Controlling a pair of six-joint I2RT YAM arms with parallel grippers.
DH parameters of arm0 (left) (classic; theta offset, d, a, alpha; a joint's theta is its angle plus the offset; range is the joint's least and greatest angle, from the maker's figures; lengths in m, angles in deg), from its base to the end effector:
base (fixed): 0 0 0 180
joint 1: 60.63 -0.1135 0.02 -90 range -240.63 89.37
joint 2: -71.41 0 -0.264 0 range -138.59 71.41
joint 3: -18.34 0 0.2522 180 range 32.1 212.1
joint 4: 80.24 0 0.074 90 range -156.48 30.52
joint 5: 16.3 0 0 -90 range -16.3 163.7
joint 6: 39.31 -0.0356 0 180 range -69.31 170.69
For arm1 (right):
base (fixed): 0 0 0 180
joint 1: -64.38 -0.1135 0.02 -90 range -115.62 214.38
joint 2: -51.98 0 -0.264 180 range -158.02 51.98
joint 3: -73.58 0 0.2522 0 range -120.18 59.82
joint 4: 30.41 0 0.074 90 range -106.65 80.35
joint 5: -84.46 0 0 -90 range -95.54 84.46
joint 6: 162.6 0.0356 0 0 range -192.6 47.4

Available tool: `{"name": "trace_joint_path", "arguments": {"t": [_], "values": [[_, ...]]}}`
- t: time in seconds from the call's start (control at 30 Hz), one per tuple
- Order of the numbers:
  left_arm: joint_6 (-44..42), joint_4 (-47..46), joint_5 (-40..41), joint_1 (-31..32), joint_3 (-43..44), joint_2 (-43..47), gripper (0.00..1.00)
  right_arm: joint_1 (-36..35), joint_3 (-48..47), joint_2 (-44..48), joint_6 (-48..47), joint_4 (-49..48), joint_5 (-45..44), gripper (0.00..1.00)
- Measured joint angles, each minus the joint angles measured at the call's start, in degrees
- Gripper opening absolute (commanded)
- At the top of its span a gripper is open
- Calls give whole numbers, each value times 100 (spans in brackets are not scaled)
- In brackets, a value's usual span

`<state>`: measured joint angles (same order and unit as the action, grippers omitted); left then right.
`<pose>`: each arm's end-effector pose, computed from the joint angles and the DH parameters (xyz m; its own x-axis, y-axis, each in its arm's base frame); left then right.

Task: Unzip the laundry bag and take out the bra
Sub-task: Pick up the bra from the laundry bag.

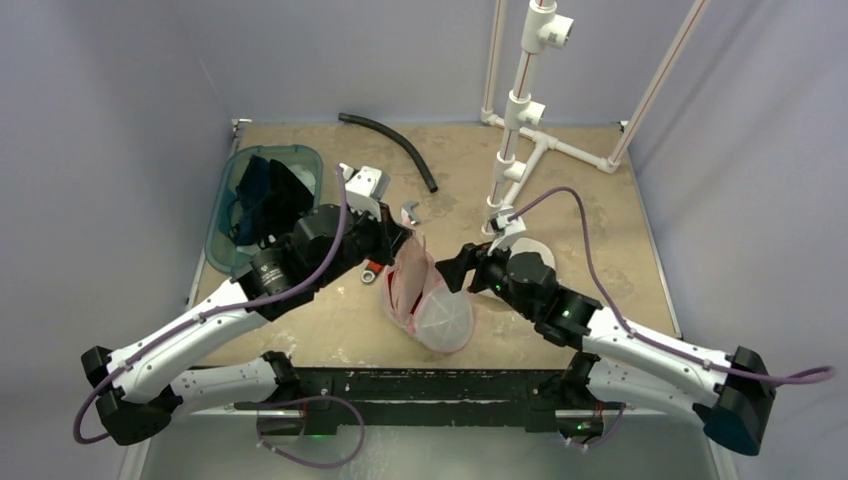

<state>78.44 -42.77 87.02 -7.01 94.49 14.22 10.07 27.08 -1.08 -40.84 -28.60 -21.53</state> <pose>0.1362 -0.1710 0.3828 -0.4711 -0.1244 -0.8733 0.4910 0.7855 -0.3768 0.1357 0.1721 0.2799 -0.3995 0.3112 -0.8623 -0.4840 0.7273 0.4867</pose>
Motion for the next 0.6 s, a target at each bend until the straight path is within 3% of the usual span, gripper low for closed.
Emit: {"name": "trace_joint_path", "arguments": {"t": [0.27,0.6], "values": [[-186,264,-166,0,883,2,0,0,-365,935,-339,352,140,77],[-542,321,-723,0,2065,4,0,0,-479,1652,-896,299,1012,77]]}}
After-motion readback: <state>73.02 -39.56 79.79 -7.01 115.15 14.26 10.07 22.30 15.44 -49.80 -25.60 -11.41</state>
